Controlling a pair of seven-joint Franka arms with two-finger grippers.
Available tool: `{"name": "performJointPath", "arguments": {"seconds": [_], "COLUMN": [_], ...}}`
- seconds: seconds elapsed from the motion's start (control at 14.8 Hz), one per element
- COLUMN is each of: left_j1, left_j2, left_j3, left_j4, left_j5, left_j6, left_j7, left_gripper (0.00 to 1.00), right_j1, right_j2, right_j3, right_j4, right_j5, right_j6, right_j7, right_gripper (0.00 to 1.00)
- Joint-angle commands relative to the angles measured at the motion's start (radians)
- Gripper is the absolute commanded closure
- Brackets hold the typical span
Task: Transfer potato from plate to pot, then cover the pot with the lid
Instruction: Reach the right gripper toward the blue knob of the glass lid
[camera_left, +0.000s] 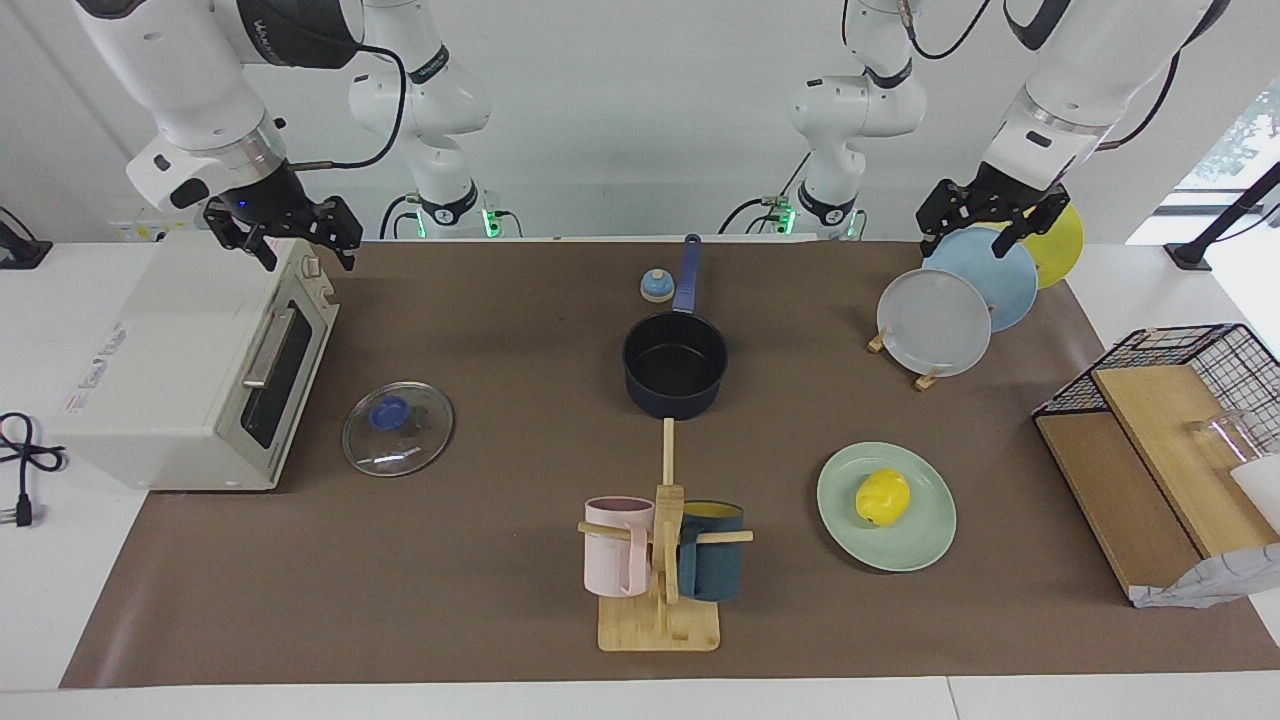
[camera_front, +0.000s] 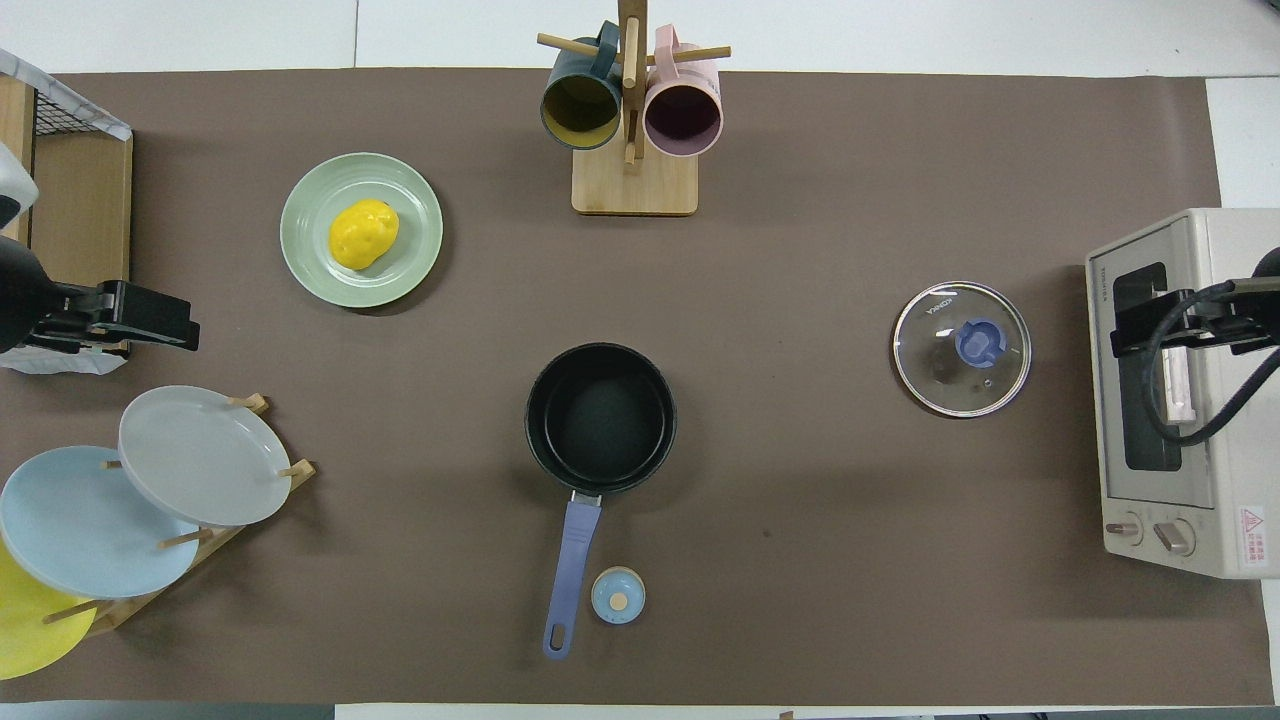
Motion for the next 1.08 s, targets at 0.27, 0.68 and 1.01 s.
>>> {"name": "performJointPath", "arguments": {"seconds": [0.27,0.68,1.01], "left_j1": [0.008,0.009,0.009], "left_j2": [-0.007,-0.019,-0.021], "left_j3": [-0.001,0.001,-0.001], "left_j4": [0.008,-0.004,-0.029], "left_j5": [-0.01,-0.01,-0.01], "left_j6": [0.014,0.029,0.147], "left_j7": [0.016,0.007,-0.021], "left_gripper": [0.0,0.0,0.0], "right_j1": [-0.005,0.013,0.042], "right_j2": [-0.015,-0.03,0.037], "right_j3": [0.002,0.007,0.007], "right_j4": [-0.012,-0.099,-0.279], "right_j5": [0.022,0.071,0.072], "right_j6": [-0.001,0.142,0.423], "right_j7": [-0.01,-0.021,-0.026], "right_gripper": [0.0,0.0,0.0]}}
